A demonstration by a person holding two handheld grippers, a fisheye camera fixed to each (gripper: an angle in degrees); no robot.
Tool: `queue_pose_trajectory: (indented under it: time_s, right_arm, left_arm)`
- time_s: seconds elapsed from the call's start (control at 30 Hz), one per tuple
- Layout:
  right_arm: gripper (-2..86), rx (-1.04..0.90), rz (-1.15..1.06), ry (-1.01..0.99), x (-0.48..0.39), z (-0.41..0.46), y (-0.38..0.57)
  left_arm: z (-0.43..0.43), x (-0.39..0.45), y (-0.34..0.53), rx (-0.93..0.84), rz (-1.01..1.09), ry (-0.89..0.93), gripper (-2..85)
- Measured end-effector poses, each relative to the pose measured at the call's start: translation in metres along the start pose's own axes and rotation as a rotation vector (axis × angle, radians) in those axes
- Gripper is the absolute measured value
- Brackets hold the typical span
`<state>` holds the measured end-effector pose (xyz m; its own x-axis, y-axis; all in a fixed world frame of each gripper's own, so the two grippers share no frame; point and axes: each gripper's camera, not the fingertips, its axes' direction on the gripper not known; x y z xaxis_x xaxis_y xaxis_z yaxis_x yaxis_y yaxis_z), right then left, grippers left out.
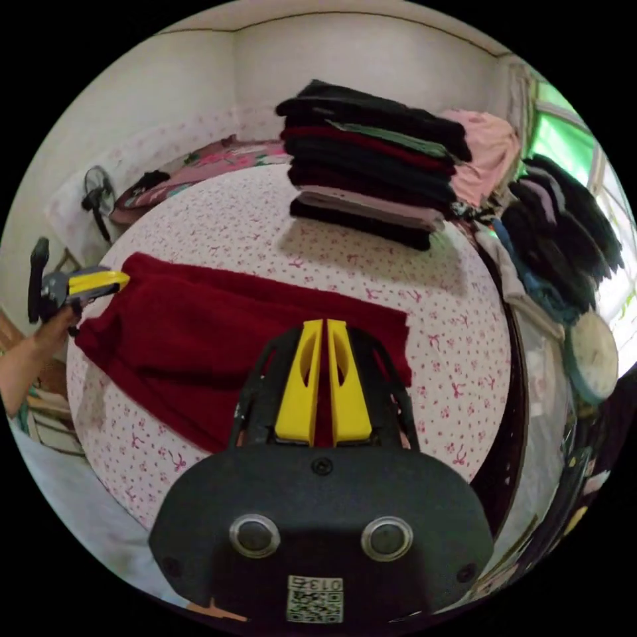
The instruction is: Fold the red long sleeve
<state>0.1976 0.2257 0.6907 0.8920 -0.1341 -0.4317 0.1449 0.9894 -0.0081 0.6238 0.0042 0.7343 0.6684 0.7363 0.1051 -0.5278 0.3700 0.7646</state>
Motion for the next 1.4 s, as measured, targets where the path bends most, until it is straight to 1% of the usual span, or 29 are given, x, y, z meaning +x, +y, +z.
queue_pose_trajectory:
  time_s: [0.07,0.1,0.13,0.2,0.23,0.27,0.3,0.33,0.37,0.43,0.47,0.5,0.53,0.57,0.6,0.63,0.7,0.73,0.77,0.83,0.9,0.97,1.0,1.03,1.1,1.2,1.3,1.33,1.4]
  right_arm:
    - [0.3,-0.099,-0.037,0.040,-0.018,0.022,-0.008]
    - [0.2,-0.171,-0.055,0.029,-0.025,0.038,-0.010]
    - [0.1,-0.113,-0.040,0.033,-0.027,0.035,-0.013]
    - [0.1,-0.179,-0.028,0.001,-0.025,0.033,-0.028]
    - [0.1,-0.176,-0.017,-0.021,-0.025,0.023,-0.038]
    - [0.1,-0.135,-0.014,-0.033,-0.026,0.015,-0.042]
    - [0.1,-0.034,-0.025,-0.055,-0.034,-0.004,-0.049]
    - [0.1,0.033,-0.060,-0.078,-0.048,-0.017,-0.056]
    - [0.1,0.051,-0.079,-0.096,-0.057,-0.021,-0.059]
    - [0.0,0.072,-0.210,-0.219,-0.100,-0.026,-0.072]
    - [0.0,0.073,-0.248,-0.235,-0.112,-0.025,-0.075]
    - [0.0,0.059,-0.310,-0.223,-0.133,-0.019,-0.078]
    - [0.0,-0.002,-0.352,-0.180,-0.150,-0.005,-0.080]
    - [0.0,-0.052,-0.369,-0.164,-0.156,0.005,-0.082]
    - [0.0,-0.155,-0.376,-0.168,-0.162,0.026,-0.083]
    - [0.0,-0.109,-0.330,-0.207,-0.158,0.028,-0.085]
    - [0.0,-0.153,-0.326,-0.241,-0.154,0.031,-0.097]
    - [0.0,-0.142,-0.325,-0.251,-0.153,0.027,-0.106]
    - [0.0,-0.109,-0.329,-0.260,-0.152,0.023,-0.110]
    - [0.3,0.026,-0.347,-0.279,-0.155,0.008,-0.130]
    - [0.6,0.034,-0.369,-0.318,-0.163,0.011,-0.150]
    - [1.3,0.019,-0.380,-0.430,-0.173,0.018,-0.172]
    - [2.1,0.014,-0.388,-0.491,-0.182,0.024,-0.187]
    - [3.2,0.013,-0.398,-0.512,-0.194,0.030,-0.201]
    - [6.0,0.025,-0.432,-0.530,-0.215,0.038,-0.222]
    - [8.1,0.024,-0.483,-0.558,-0.252,0.052,-0.258]
    - [9.9,-0.017,-0.520,-0.585,-0.289,0.069,-0.288]
    - [10.5,-0.038,-0.535,-0.586,-0.303,0.076,-0.296]
    - [11.7,-0.056,-0.542,-0.544,-0.321,0.088,-0.306]
  left_arm:
    - [0.019,0.005,-0.001,-0.083,-0.033,-0.011,-0.3]
    - [0.024,0.001,0.001,-0.090,-0.072,0.016,-0.3]
    - [0.023,-0.002,0.002,-0.083,-0.081,0.034,-0.3]
    - [0.013,-0.019,0.006,-0.089,-0.121,0.096,-0.3]
    - [0.009,-0.024,0.008,-0.071,-0.134,0.084,-0.3]
    - [0.001,-0.033,0.015,-0.030,-0.181,0.009,-0.4]
    - [-0.003,-0.042,0.021,-0.007,-0.214,-0.072,-0.4]
    - [-0.003,-0.045,0.022,-0.004,-0.220,-0.100,-0.4]
    - [0.003,-0.053,0.023,-0.028,-0.216,-0.123,-0.4]
    - [0.020,-0.066,0.025,-0.103,-0.226,-0.142,-0.4]
    - [0.036,-0.076,0.030,-0.181,-0.243,-0.125,-0.4]
    - [0.054,-0.084,0.038,-0.276,-0.254,-0.053,-0.4]
    - [0.049,-0.087,0.042,-0.201,-0.262,-0.047,-0.4]
    - [0.051,-0.093,0.049,-0.202,-0.285,-0.013,-0.4]
    - [0.052,-0.097,0.052,-0.209,-0.283,0.007,-0.4]
    - [0.052,-0.098,0.053,-0.214,-0.272,0.008,-0.3]
    - [0.047,-0.106,0.061,-0.192,-0.273,0.023,-0.2]
    - [0.043,-0.109,0.065,-0.170,-0.293,0.021,-0.1]
    - [0.034,-0.117,0.077,-0.131,-0.345,0.006,0.1]
    - [0.024,-0.130,0.099,-0.104,-0.424,-0.010,0.5]
    - [0.013,-0.145,0.137,-0.099,-0.516,-0.019,2.4]
    - [0.007,-0.155,0.168,-0.112,-0.581,-0.022,5.1]
    - [0.005,-0.161,0.189,-0.123,-0.622,0.004,7.2]
    - [0.005,-0.163,0.199,-0.131,-0.638,0.029,7.6]
    - [0.008,-0.167,0.234,-0.161,-0.689,0.144,8.8]
    - [0.009,-0.168,0.259,-0.143,-0.721,0.263,10.1]
    - [0.012,-0.170,0.270,-0.130,-0.755,0.353,11.1]
    - [0.013,-0.169,0.270,-0.133,-0.752,0.358,11.1]
    - [0.021,-0.170,0.271,-0.138,-0.757,0.385,10.9]
